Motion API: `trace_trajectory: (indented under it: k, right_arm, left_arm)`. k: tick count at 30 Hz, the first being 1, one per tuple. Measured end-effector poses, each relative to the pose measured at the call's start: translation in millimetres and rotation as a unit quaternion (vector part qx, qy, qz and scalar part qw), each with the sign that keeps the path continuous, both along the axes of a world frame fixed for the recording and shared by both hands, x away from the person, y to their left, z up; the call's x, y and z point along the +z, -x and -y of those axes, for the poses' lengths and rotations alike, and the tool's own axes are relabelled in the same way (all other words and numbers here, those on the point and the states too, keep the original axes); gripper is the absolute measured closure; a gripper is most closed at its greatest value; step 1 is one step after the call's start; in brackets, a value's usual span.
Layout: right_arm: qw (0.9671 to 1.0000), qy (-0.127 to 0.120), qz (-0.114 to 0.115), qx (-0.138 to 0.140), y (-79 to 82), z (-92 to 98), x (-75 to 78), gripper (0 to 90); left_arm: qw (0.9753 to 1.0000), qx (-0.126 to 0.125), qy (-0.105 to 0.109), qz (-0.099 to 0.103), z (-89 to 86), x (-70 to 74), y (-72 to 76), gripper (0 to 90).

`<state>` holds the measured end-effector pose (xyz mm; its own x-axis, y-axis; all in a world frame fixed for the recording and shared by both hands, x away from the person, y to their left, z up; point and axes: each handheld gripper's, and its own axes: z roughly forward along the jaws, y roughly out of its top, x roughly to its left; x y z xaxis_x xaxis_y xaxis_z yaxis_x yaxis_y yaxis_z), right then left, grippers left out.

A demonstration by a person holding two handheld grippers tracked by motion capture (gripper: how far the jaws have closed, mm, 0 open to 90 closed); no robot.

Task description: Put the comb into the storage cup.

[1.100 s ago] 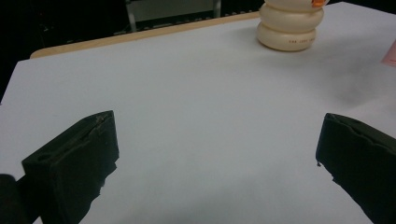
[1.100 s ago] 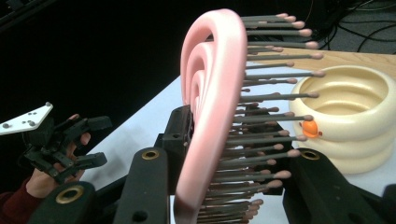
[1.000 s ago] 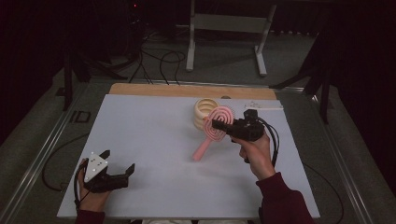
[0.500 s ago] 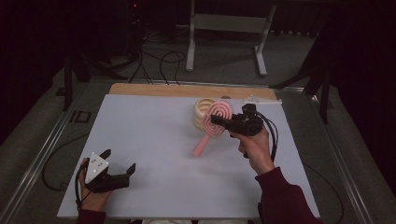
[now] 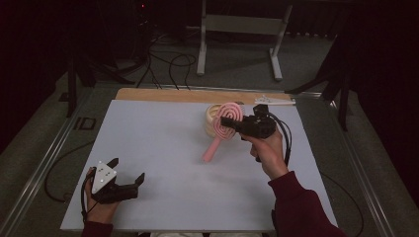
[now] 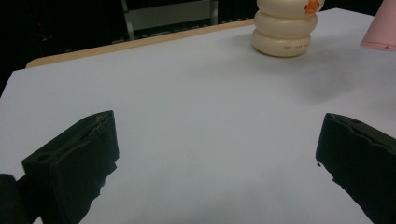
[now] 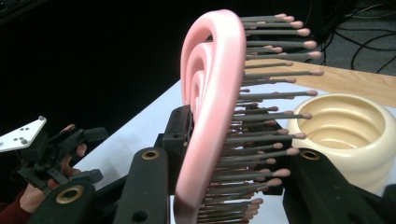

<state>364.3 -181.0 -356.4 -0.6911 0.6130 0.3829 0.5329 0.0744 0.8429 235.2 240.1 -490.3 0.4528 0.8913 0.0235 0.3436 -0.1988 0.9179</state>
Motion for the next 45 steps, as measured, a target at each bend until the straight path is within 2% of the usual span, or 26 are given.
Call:
trace_trajectory:
  k: [5, 17, 40, 45]
  right_arm:
    - [1.0000, 0.001, 0.004, -0.002, -2.2, -0.3, 1.5, 63.6]
    - [0.9999, -0.003, -0.004, -0.012, -8.1, 6.0, 0.0, 63.6]
    - [0.9998, 0.002, 0.005, -0.017, -17.4, 4.4, 11.4, 63.6]
    - [0.9997, 0.004, 0.007, -0.024, -23.5, 4.5, 16.1, 63.6]
  left_arm:
    - [1.0000, 0.000, -0.001, 0.000, 0.0, 0.3, 0.3, 0.1]
    - [1.0000, 0.000, -0.002, -0.002, 1.5, -0.2, -0.1, 0.1]
    - [1.0000, 0.000, -0.002, -0.002, 1.6, -0.1, -0.1, 0.1]
    - [1.0000, 0.001, -0.002, -0.001, 1.7, -0.2, -0.1, 0.1]
